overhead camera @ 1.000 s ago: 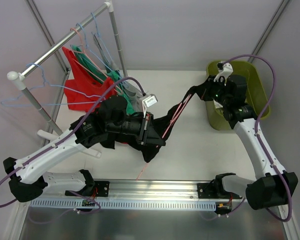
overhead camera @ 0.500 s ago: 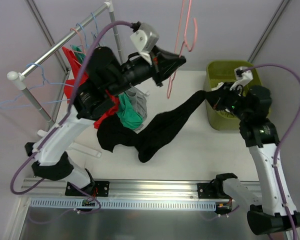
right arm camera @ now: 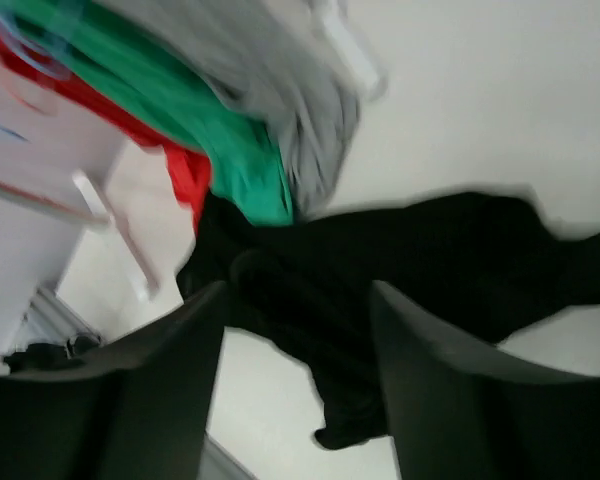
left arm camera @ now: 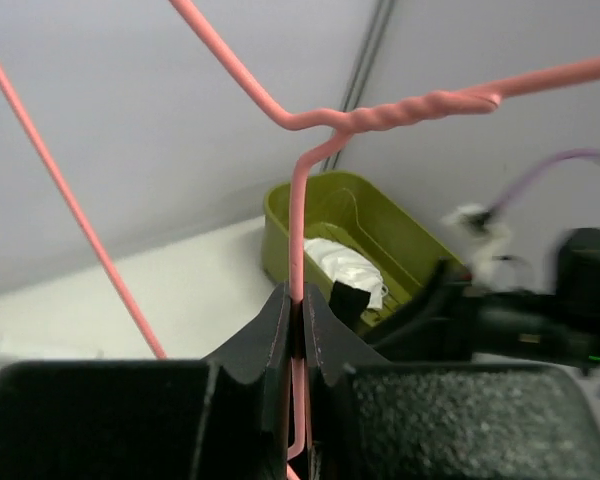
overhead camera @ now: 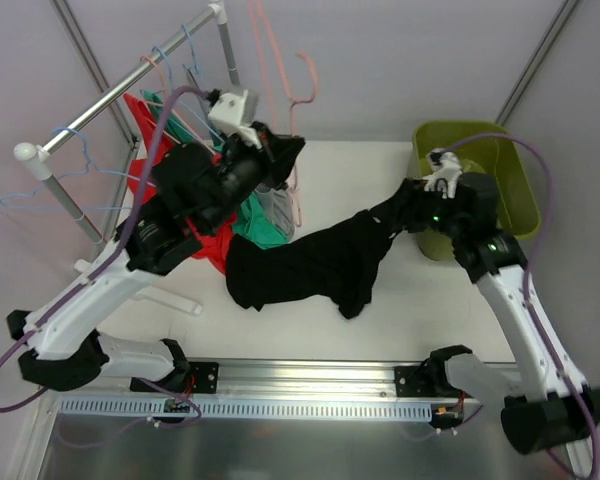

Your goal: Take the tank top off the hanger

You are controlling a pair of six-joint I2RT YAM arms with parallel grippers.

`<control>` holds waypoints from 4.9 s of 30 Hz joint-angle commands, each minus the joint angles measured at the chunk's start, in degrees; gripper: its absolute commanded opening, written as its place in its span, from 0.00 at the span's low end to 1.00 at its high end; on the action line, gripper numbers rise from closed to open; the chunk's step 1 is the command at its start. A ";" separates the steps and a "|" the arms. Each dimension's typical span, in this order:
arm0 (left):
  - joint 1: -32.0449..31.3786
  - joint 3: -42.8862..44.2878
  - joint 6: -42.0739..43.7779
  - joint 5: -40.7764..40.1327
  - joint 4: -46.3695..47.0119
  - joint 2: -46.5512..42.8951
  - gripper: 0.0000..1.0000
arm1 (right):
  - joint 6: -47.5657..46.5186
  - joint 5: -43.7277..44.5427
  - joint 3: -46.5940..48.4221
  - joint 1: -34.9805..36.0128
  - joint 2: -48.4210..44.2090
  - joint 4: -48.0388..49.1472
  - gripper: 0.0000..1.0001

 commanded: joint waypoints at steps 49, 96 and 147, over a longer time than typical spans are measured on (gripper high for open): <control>50.87 -32.47 -51.69 8.13 -7.30 -22.23 0.00 | 0.92 0.37 -2.99 12.49 11.29 6.41 0.99; 50.95 -36.77 -23.66 49.43 -8.88 -51.94 0.99 | -2.33 36.31 -1.32 31.74 38.74 0.78 0.01; 50.87 -20.54 -38.06 48.31 -10.64 -30.80 0.99 | 18.06 -10.55 2.64 -18.01 13.32 13.88 0.99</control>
